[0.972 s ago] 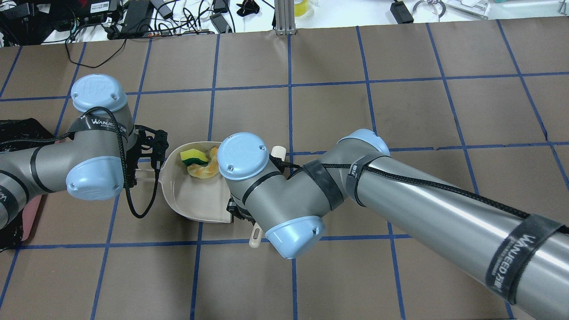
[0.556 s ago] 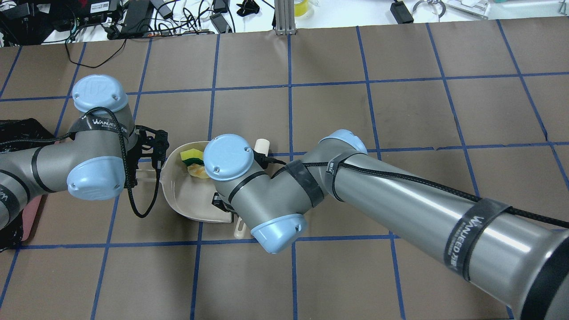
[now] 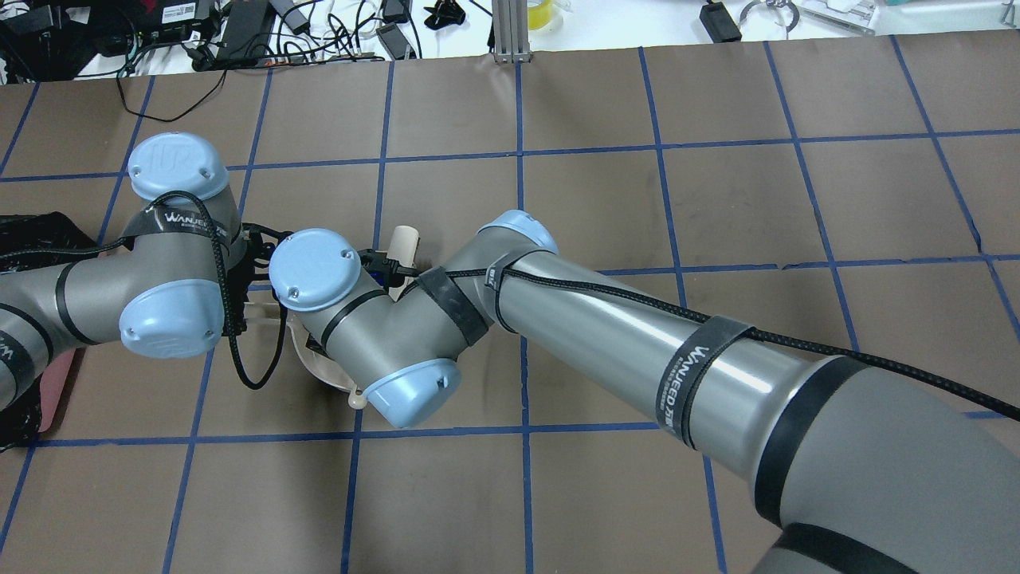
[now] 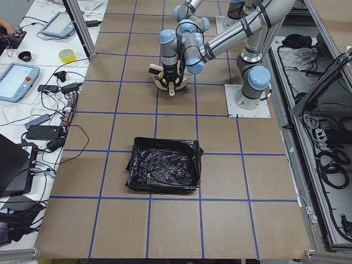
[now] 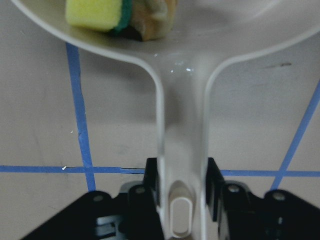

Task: Sweep and dump trash into bin
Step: 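Sweep the yellow potato piece into the dustpan with the brush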

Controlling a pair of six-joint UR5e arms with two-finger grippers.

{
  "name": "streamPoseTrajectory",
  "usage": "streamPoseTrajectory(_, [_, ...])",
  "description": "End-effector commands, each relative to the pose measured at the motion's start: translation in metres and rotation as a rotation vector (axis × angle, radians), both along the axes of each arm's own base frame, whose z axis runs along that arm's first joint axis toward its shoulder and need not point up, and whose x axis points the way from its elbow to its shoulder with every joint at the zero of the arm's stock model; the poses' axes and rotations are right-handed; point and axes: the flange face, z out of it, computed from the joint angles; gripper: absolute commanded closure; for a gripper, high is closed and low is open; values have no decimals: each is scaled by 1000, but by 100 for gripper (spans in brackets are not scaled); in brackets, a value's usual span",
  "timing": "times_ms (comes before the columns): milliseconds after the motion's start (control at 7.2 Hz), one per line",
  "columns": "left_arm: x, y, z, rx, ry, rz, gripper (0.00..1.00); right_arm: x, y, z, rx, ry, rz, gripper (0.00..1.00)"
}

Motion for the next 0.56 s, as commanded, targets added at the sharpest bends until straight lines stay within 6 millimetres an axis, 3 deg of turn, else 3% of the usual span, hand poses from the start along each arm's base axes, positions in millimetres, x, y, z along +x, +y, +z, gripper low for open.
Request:
streamPoseTrajectory(0, [-1, -1, 2, -8, 7, -7, 100, -2, 2, 2, 25, 35, -4, 100])
streamPoseTrajectory(417, [-1, -5, 3, -22, 107, -32, 100, -14, 3, 15, 53, 68, -10, 100])
